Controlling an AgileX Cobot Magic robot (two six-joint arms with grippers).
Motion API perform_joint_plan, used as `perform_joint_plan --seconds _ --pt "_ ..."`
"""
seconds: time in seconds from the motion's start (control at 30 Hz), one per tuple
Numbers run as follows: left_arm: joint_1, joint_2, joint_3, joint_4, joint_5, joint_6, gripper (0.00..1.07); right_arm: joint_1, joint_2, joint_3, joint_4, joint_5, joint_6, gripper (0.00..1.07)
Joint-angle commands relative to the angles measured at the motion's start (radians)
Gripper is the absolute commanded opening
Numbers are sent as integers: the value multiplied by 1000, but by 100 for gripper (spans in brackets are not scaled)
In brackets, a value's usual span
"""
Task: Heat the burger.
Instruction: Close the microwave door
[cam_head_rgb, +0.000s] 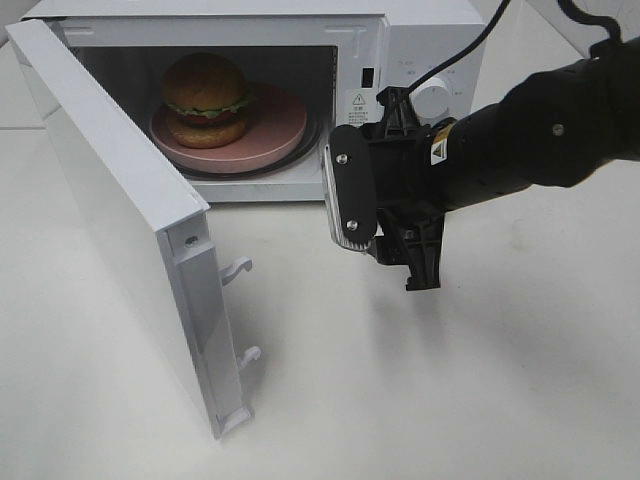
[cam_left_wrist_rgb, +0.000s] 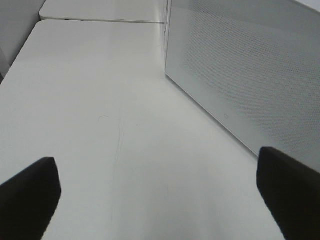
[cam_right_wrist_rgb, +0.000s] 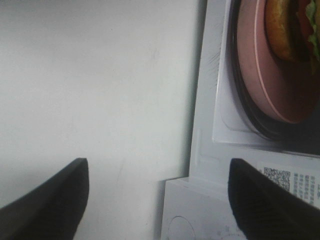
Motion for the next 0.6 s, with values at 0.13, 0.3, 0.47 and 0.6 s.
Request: perform_joint_plan --seconds 0.13,0.3,0.47,0.6 --pt "1 -18 2 0 -2 3 100 -6 -113 101 -1 -81 117 75" --pt "1 -18 2 0 -2 3 100 -6 -173 158 -1 -86 200 75" --pt "1 -18 2 0 -2 3 100 -6 -234 220 -1 -89 289 75" --pt "1 -18 2 0 -2 3 100 -6 -269 254 3 -89 365 75"
